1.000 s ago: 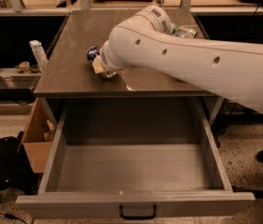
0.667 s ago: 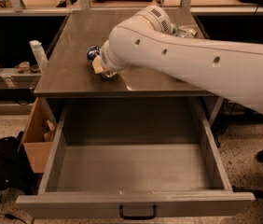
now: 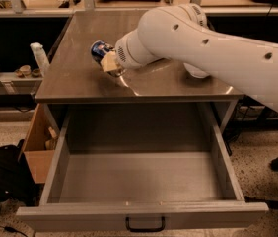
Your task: Place pepsi can into top drawer
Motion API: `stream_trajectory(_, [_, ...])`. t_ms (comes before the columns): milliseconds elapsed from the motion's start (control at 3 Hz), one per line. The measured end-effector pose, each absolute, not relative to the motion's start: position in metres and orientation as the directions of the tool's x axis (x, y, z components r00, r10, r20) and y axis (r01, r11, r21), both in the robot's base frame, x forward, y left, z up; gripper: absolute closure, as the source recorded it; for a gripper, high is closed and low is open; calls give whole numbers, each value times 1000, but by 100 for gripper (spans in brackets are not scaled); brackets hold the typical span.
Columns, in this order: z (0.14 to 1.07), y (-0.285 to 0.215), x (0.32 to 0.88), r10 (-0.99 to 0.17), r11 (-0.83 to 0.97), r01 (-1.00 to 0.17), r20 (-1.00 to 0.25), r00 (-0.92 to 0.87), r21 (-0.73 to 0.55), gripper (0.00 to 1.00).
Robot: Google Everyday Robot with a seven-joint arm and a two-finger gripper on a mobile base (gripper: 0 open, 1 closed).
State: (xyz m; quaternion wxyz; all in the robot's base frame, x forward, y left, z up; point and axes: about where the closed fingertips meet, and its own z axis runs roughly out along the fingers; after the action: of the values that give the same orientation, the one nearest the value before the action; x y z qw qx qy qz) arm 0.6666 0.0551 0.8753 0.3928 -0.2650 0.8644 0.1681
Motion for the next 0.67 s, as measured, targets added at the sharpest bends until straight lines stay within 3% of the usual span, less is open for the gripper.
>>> stream_trajectory(667, [908, 31, 629, -347, 693, -710, -803, -484, 128, 100])
